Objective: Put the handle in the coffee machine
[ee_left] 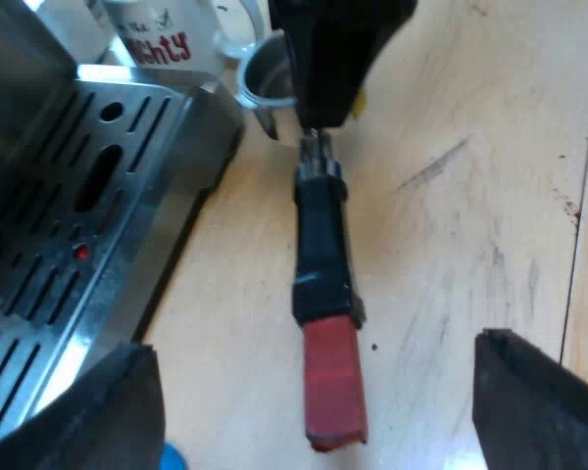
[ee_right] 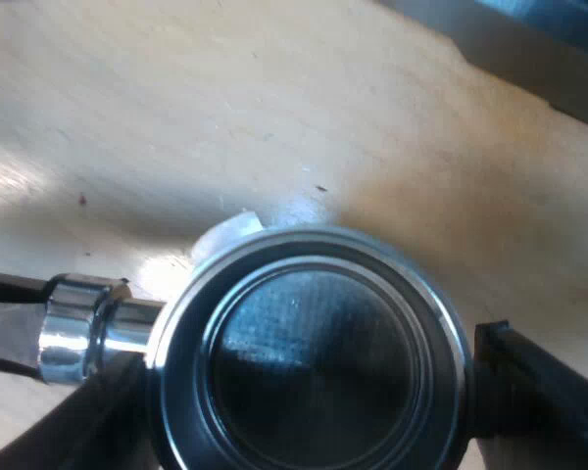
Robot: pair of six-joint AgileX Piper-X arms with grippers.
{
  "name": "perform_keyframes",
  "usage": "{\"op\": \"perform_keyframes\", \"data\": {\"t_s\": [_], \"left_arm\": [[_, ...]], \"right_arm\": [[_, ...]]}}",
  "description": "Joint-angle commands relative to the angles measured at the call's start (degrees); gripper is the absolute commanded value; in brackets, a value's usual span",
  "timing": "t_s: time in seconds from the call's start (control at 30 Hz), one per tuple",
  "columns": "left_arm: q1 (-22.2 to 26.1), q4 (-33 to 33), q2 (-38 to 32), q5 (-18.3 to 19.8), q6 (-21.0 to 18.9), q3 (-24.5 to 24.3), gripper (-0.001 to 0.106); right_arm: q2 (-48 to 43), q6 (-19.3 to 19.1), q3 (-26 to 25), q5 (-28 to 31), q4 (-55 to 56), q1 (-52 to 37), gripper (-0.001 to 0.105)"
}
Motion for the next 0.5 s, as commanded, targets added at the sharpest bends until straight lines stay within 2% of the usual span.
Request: {"op": "perform_keyframes", "data": {"t_s": [0.03,0.23,0.5], "left_arm": [[-0.15,-0.07,2.13,1.50,1.01,-0.34,0.067],[-0.15,-0.67,7.51,2.97,1.11,-0.34,0.067],[-0.38,-4.78,13.87,4.59,1.49,-0.34,0.067]], "right_arm": [[-1.71,0.17,-0.37,-0.35,-0.20,-0.01,0.000],[-4.43,0.17,-0.37,1.12,-0.20,-0.01,0.000],[-5.99,-0.18,-0.37,0.73,-0.30,-0.01,0.000]]}}
